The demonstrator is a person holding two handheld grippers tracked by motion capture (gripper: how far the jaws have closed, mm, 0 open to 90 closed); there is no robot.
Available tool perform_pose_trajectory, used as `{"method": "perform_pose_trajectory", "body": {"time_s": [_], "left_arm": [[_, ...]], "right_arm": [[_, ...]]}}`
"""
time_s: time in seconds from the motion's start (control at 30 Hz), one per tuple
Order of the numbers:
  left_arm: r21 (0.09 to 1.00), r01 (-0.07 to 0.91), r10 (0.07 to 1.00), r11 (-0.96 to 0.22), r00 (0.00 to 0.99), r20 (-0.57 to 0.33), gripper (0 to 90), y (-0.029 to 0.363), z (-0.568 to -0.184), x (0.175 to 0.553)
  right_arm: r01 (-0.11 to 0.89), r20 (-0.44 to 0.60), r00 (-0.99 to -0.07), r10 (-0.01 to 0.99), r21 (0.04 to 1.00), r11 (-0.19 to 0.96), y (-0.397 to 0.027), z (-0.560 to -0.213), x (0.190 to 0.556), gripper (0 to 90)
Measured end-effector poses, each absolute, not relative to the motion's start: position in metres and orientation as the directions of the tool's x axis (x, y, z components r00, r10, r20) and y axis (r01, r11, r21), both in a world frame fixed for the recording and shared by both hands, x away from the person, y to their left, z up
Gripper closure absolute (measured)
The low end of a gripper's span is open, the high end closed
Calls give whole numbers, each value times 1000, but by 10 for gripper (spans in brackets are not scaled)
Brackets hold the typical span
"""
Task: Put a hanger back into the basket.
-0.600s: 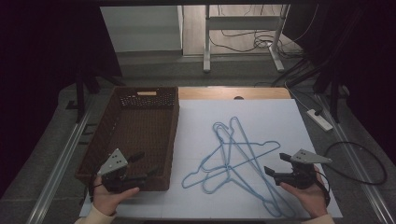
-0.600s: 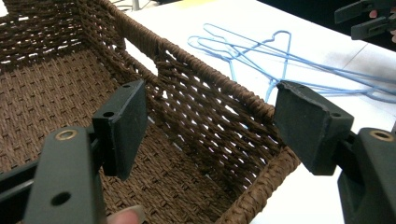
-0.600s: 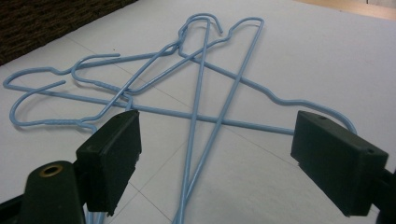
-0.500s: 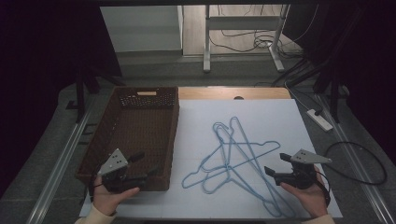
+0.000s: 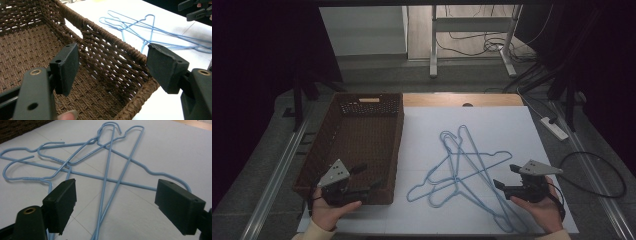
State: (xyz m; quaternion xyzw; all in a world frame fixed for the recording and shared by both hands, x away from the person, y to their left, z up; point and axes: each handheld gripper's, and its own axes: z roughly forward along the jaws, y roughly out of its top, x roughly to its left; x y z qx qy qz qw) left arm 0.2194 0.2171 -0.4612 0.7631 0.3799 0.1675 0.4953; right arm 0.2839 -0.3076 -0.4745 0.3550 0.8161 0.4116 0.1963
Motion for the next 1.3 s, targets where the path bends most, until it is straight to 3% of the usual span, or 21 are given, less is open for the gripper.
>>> {"method": "perform_pose_trajectory", "body": {"time_s": [0.3,0.5,0.83,1.07,1.3], "left_arm": [[883,414,747,-222,654,-119,271,217,-461,219],[883,414,748,-220,653,-119,272,218,-460,220],[883,414,743,-223,658,-121,272,217,-461,222],[881,417,743,-224,658,-123,272,217,-461,222],[880,418,742,-227,659,-121,272,216,-462,223]], "right_arm": [[408,-46,-701,711,792,454,-301,-463,281,188],[364,-90,-770,632,752,550,-288,-445,278,223],[251,-90,-915,394,637,729,-227,-439,294,296],[179,-64,-967,247,523,833,-191,-458,307,347],[27,-94,-993,74,428,903,-164,-473,310,403]]}}
